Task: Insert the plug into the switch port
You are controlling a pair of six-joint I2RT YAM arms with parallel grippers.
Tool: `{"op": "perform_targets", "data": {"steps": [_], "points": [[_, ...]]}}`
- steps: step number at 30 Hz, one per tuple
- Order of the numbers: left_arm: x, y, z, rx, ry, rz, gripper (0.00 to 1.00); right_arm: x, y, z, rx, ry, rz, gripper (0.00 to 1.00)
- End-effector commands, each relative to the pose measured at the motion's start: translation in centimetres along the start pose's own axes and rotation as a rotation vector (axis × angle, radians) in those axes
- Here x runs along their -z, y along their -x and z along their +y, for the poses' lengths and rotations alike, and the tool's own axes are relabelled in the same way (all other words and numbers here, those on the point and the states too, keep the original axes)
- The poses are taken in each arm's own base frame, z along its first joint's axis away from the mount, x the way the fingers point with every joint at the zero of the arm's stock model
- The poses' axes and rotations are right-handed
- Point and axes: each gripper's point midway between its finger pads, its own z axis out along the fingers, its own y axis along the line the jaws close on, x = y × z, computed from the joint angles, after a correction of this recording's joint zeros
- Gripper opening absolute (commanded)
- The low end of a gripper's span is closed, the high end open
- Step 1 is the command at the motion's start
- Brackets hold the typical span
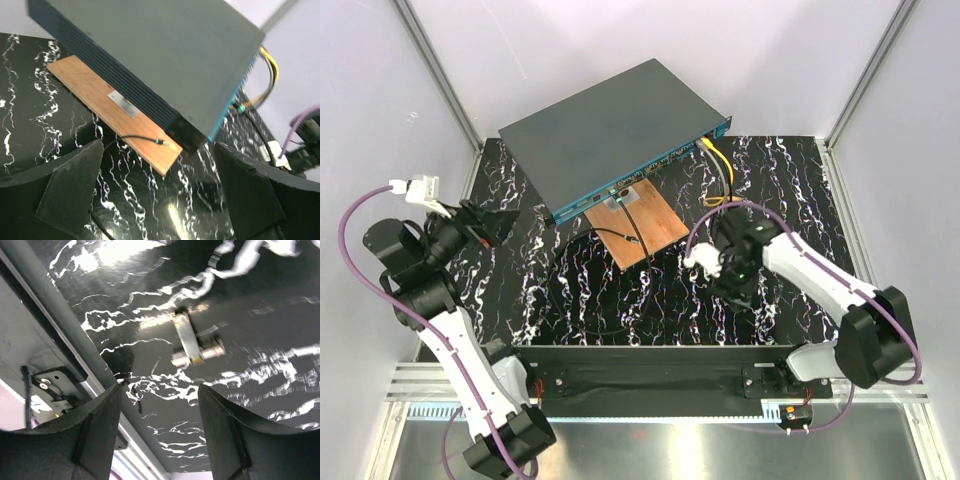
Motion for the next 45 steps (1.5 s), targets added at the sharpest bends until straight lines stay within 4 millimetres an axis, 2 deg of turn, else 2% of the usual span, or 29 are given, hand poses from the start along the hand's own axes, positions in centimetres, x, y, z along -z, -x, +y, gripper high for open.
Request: {"op": "perform_targets", "data": {"steps": [1, 5, 10, 14, 23, 26, 30, 31, 32, 33, 34, 36, 37, 39, 40, 41, 42, 43, 44, 45], "points": [[0.6, 0.0, -2.2, -0.118, -0.085, 0.022, 0.98, -1.6, 0.5, -0.8, 0.096, -0.045, 0.059, 0.68], [0.8, 0.6, -4.2, -0.184, -0.139, 0.015, 0.98, -3.1, 0.7, -1.6, 0.133, -0.058, 0.104, 0.67], [0.7, 0.8, -5.1, -0.267, -0.142, 0.019, 0.98, -4.9, 1.2, -2.0, 0.153, -0.058, 0.142, 0.64], [0.6, 1.3, -5.2, -0.292, -0.14, 0.007, 0.98, -6.3, 1.9, -3.2, 0.159, -0.1, 0.131, 0.61], [0.3, 2.9, -5.9, -0.299, -0.166, -0.022, 0.98, -8.6, 0.3, -3.3, 0.189, -0.108, 0.183, 0.55], [0.3, 3.5, -6.1, -0.322, -0.163, -0.038, 0.98, -8.7, 0.1, -3.4, 0.18, -0.124, 0.185, 0.44], [-0.1, 4.6, -6.7, -0.405, -0.149, -0.059, 0.96, -7.3, 1.5, -3.3, 0.142, -0.138, 0.122, 0.18], [-0.4, 4.6, -6.5, -0.401, -0.142, -0.044, 0.96, -6.0, 2.9, -3.6, 0.132, -0.159, 0.07, 0.04], [-0.6, 4.6, -7.1, -0.424, -0.158, -0.038, 0.96, -5.1, 3.2, -3.5, 0.1, -0.168, 0.057, 0.0], [-0.5, 5.9, -7.4, -0.475, -0.135, -0.061, 0.96, -4.3, 3.9, -3.3, 0.084, -0.163, 0.021, 0.0], [-0.7, 6.4, -7.6, -0.508, -0.131, -0.067, 0.96, -2.1, 5.7, -3.8, 0.063, -0.189, -0.062, 0.0], [-1.2, 8.0, -8.2, -0.558, -0.128, -0.09, 0.96, 0.6, 6.8, -4.0, -0.022, -0.197, -0.147, 0.0], [-1.3, 8.6, -8.7, -0.573, -0.135, -0.098, 0.97, 3.6, 8.9, -4.4, -0.046, -0.215, -0.263, 0.0], [-2.7, 9.1, -9.5, -0.608, -0.163, -0.094, 0.98, 7.2, 9.4, -5.9, -0.193, -0.233, -0.387, 0.0], [-2.5, 10.1, -10.9, -0.65, -0.187, -0.111, 0.98, 10.7, 11.0, -6.3, -0.228, -0.231, -0.519, 0.0], [-3.0, 10.2, -11.6, -0.681, -0.209, -0.105, 0.98, 12.9, 10.7, -7.9, -0.371, -0.244, -0.607, 0.0], [-4.3, 10.3, -12.0, -0.751, -0.218, -0.094, 0.99, 14.8, 11.0, -8.5, -0.424, -0.249, -0.679, 0.0], [-4.6, 10.9, -13.4, -0.79, -0.241, -0.099, 0.99, 17.5, 11.9, -8.2, -0.438, -0.233, -0.777, 0.0], [-5.2, 10.5, -15.6, -0.821, -0.307, -0.097, 0.99, 19.2, 12.5, -8.6, -0.515, -0.22, -0.855, 0.0], [-7.3, 10.2, -15.2, -0.852, -0.286, -0.065, 0.99, 20.7, 12.2, -9.3, -0.57, -0.23, -0.909, 0.0]]}}
